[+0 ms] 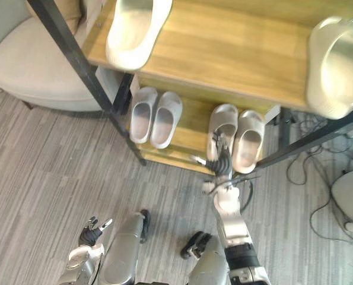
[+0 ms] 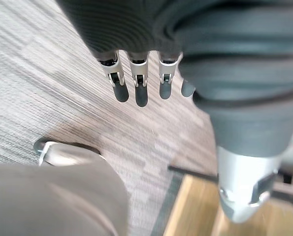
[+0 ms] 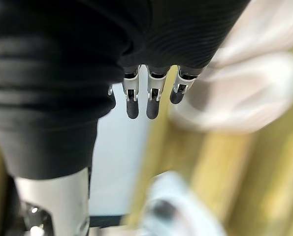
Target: Organize the slippers on the shoe rack
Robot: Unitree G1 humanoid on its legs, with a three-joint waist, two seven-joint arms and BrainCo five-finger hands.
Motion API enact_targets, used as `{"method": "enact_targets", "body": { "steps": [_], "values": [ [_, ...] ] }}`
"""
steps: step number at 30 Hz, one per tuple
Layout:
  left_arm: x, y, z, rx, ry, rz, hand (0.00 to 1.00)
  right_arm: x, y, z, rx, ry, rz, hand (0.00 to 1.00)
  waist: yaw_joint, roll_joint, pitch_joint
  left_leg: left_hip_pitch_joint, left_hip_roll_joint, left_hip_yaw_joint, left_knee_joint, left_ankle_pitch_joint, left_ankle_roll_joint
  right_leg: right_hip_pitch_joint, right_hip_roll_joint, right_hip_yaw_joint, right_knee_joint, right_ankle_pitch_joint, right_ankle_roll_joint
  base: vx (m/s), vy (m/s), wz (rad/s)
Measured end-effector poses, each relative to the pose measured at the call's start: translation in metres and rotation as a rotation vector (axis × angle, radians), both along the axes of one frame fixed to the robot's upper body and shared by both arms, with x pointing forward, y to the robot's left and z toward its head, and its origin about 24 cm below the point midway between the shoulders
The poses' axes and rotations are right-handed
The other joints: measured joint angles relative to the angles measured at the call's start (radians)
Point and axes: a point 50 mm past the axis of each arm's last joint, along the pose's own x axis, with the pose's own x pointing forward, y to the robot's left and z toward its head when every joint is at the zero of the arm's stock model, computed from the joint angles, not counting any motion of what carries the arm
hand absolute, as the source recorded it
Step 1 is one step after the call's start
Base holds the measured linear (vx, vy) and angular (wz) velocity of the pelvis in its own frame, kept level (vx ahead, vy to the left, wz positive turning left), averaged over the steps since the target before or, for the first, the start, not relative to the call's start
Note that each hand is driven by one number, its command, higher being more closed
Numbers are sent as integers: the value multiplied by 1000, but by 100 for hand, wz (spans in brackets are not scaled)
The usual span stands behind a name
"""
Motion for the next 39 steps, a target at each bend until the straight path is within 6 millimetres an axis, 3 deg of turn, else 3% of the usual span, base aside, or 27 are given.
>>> {"method": "enact_targets", "body": {
  "steps": [5, 6, 7, 11, 17, 24, 29, 33, 39],
  "values": [
    [-15, -16, -12, 21, 94, -139, 0, -43, -26, -68, -86, 335, -79, 0, -43, 36, -72, 156, -9, 8, -233, 92, 0, 138, 84, -20, -252, 115, 24, 94, 9, -9],
    [-21, -18, -16, 26, 127, -167, 0, -62, -31, -90, -95, 458, -98, 0, -44, 47, -94, 206, -5, 21, -298, 115, -4, 182, 112, -20, -325, 148, 28, 57, -42, -15],
    [-22, -19, -16, 26, 130, -168, 0, -64, -31, -92, -96, 470, -101, 0, -44, 48, -96, 210, -5, 22, -304, 117, -3, 185, 114, -20, -332, 151, 28, 55, -42, -17],
    [-32, -23, -22, 32, 171, -196, 0, -102, -37, -126, -68, 681, -158, 0, -50, 70, -132, 281, -4, 29, -378, 140, -10, 253, 151, -20, -434, 197, 34, 32, -25, -8],
    [-34, -27, -23, 55, 187, -225, 0, -134, -26, -150, 26, 842, -216, 0, -53, 70, -148, 340, 0, 30, -432, 159, -16, 318, 185, -22, -524, 236, 35, 1, -22, -3],
    [-29, -38, -20, 94, 161, -297, 0, -149, -20, -157, 74, 893, -232, 0, -54, 69, -172, 386, -7, 30, -472, 172, -13, 362, 201, -23, -577, 256, 35, 0, 0, 0],
    [-2, -71, 6, 68, -33, -429, 0, -149, -17, -158, 86, 897, -217, 0, -53, 71, -176, 402, -13, 27, -497, 185, -8, 374, 203, -26, -594, 263, 37, 1, 1, 1],
    [22, -105, 46, 9, -264, -558, 0, -149, -17, -158, 87, 897, -213, 0, -53, 79, -184, 402, -17, 24, -503, 186, -7, 373, 203, -29, -596, 263, 37, 0, 0, 0],
    [36, -138, 108, -95, -588, -664, 0, -149, -17, -157, 86, 896, -206, 0, -54, 100, -197, 406, -19, 20, -516, 188, -4, 373, 203, -33, -598, 262, 37, 4, 0, 1]
  ]
}}
